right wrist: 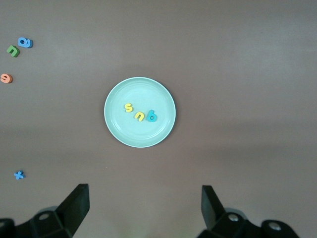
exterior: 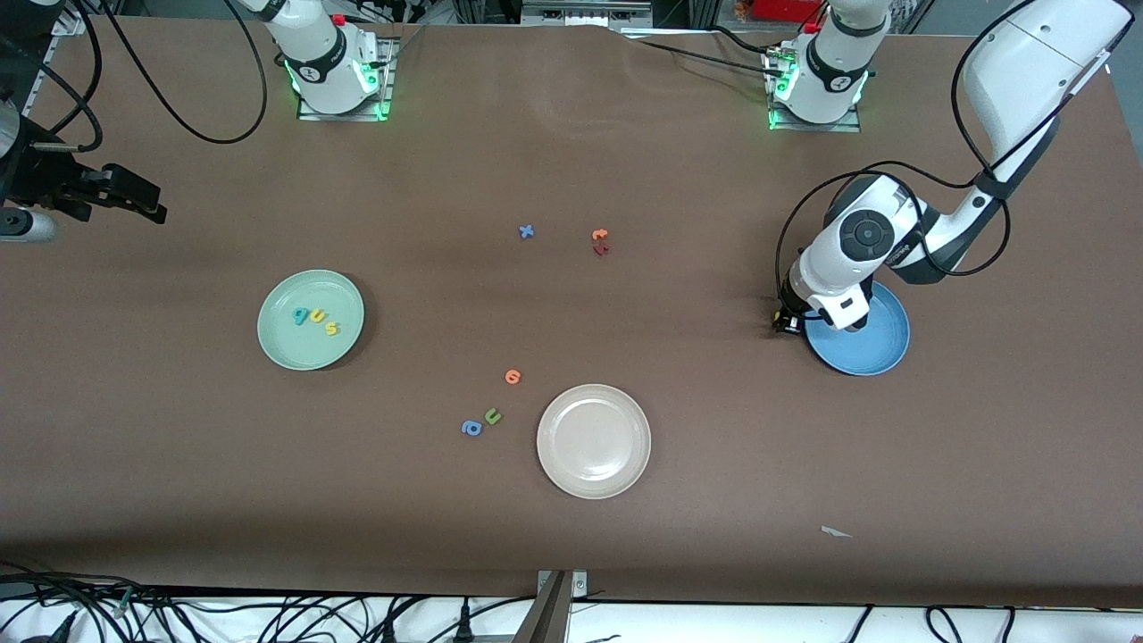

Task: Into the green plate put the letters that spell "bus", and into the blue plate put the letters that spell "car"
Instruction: 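Close the left gripper around the yellow a beside the blue plate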

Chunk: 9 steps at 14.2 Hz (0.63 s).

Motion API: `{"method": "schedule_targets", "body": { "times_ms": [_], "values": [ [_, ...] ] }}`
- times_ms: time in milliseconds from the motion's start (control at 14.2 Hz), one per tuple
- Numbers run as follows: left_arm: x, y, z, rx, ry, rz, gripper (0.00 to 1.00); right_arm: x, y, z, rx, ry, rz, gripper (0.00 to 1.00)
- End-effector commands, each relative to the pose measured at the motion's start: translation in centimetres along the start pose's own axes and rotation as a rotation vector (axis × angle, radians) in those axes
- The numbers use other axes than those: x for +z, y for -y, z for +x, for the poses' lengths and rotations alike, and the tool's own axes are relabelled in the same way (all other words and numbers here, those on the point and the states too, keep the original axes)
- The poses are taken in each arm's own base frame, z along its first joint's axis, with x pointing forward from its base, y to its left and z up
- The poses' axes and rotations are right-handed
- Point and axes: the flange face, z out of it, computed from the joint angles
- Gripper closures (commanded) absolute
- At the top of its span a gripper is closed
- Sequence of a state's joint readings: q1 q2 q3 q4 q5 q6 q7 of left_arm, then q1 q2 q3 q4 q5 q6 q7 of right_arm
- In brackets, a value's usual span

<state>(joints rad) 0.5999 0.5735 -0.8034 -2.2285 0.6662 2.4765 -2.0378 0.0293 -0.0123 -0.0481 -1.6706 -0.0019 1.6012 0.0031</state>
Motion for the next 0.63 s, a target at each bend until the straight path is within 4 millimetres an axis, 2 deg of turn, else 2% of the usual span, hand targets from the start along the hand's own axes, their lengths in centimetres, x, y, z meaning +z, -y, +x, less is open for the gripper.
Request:
{"method": "schedule_targets", "body": {
  "times_ms": [0, 564],
  "values": [
    [0.0, -0.3, -0.2, -0.001, -0.013, -0.013, 0.41, -0.5, 0.1, 0.2, -0.013, 0.003, -0.006, 0.0],
    [1.5, -0.6, 0.1, -0.01, -0.035, -0.029, 0.41, -0.6, 0.1, 0.1, -0.013, 0.001, -0.006, 0.0]
  ]
}}
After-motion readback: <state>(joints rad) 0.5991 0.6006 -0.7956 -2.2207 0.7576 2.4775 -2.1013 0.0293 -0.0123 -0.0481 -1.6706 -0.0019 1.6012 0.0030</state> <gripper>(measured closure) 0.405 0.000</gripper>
